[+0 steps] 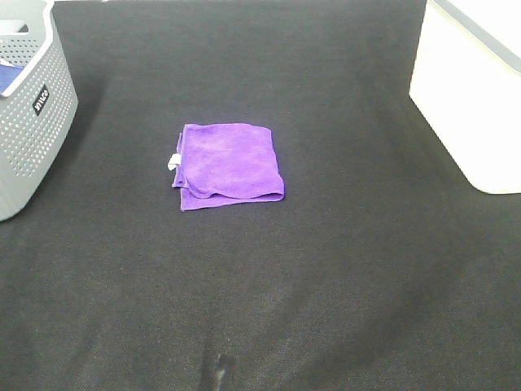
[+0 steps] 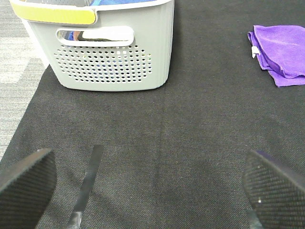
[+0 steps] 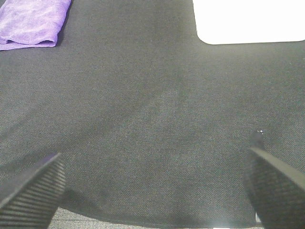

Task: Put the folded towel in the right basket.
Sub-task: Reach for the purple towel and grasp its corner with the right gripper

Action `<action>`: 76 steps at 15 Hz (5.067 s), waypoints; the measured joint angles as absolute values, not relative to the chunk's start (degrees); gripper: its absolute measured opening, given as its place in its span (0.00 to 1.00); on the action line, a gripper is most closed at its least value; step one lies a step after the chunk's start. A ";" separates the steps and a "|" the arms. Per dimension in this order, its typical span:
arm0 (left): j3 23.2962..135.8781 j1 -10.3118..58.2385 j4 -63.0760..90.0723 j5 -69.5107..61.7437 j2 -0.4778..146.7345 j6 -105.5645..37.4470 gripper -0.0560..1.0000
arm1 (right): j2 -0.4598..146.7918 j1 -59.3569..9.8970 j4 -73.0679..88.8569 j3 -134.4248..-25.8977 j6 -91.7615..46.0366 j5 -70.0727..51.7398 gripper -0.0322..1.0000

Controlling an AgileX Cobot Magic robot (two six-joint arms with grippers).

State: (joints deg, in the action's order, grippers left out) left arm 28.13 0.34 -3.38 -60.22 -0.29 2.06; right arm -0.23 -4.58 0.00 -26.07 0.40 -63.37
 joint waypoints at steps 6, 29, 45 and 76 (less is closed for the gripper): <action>28.13 0.34 -3.38 -60.22 -0.29 2.06 0.99 | -0.23 -4.58 0.00 -26.07 0.40 -63.37 0.96; 28.13 0.34 -3.38 -60.22 -0.29 2.06 0.99 | -0.23 -4.58 0.00 -26.07 0.40 -63.37 0.96; 28.13 0.34 -3.38 -60.22 -0.29 2.06 0.99 | -0.23 -4.58 0.00 -26.07 0.40 -63.37 0.96; 28.13 0.34 -3.38 -60.22 -0.29 2.06 0.99 | 111.38 -13.92 39.08 -92.59 -15.24 -54.20 0.96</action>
